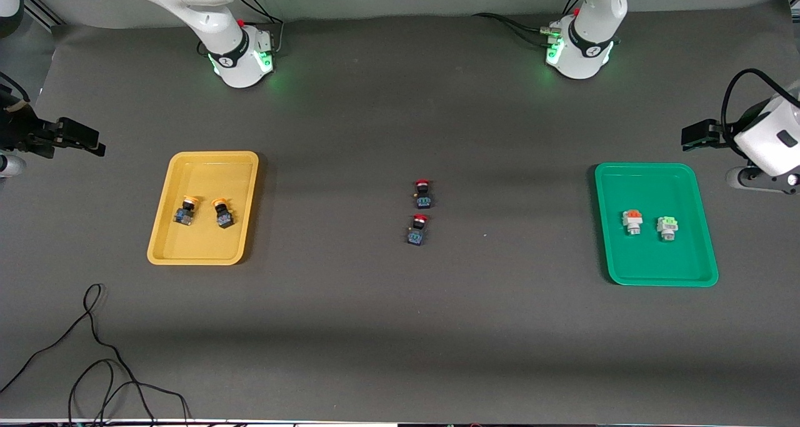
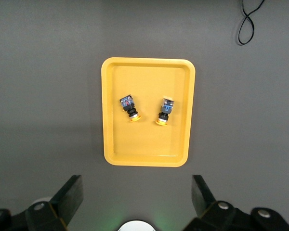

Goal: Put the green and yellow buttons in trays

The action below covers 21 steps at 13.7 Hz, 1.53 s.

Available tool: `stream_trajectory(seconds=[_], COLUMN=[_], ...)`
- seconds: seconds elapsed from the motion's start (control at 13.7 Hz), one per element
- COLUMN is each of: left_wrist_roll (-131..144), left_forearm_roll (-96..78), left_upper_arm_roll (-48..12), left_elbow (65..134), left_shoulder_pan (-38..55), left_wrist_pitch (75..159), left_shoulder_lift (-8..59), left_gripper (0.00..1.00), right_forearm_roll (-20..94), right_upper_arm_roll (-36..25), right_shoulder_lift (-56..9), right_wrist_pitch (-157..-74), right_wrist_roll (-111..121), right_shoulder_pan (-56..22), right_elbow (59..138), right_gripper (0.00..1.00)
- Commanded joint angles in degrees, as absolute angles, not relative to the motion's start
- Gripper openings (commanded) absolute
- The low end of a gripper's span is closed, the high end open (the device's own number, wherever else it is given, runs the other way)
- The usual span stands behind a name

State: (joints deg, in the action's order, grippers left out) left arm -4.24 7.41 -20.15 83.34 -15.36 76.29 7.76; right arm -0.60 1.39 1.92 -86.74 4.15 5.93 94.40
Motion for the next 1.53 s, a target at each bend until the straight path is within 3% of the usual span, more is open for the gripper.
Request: stream_trajectory(seconds=[0.0,0.15,0.29,0.37,0.66,1.46], left_wrist_roll=[-5.0,-4.7,-5.0,-4.9,-4.5,-4.2], left_forearm_roll=[6.9,6.9,6.8,6.0,5.8,5.7], left_upper_arm_roll=[-19.4,-12.8,-0.2,1.6,1.5,0.1], left_elbow=[81.0,80.9,81.1,82.0,98.1,96.4], left_shoulder_pan=[-13.8,-6.4,5.7,7.7,7.7,7.7], left_wrist_pitch=[74.8,74.4,75.6,76.6,89.4,89.5], left_shoulder_lift=[8.8,8.4,7.5,6.5,-3.5,-0.9], left_gripper=[1.0,0.99,0.99,0.99,1.0,1.0], right_forearm_roll=[-1.8,-1.8,-1.8,-1.8,-1.7,-1.7], right_upper_arm_roll=[1.0,0.9,0.9,0.9,0.8,0.8], right_shoulder_lift=[1.6,1.6,1.3,1.4,1.2,1.2], right_wrist_pitch=[-86.7,-86.7,-86.7,-86.7,-86.6,-86.6], right_wrist_roll=[2.8,2.8,2.9,2.8,2.7,2.4], right_shoulder_pan=[5.1,5.1,5.1,5.1,5.2,5.2], right_elbow=[93.3,93.4,92.7,93.1,92.9,92.9], right_gripper=[1.0,1.0,1.0,1.0,1.0,1.0])
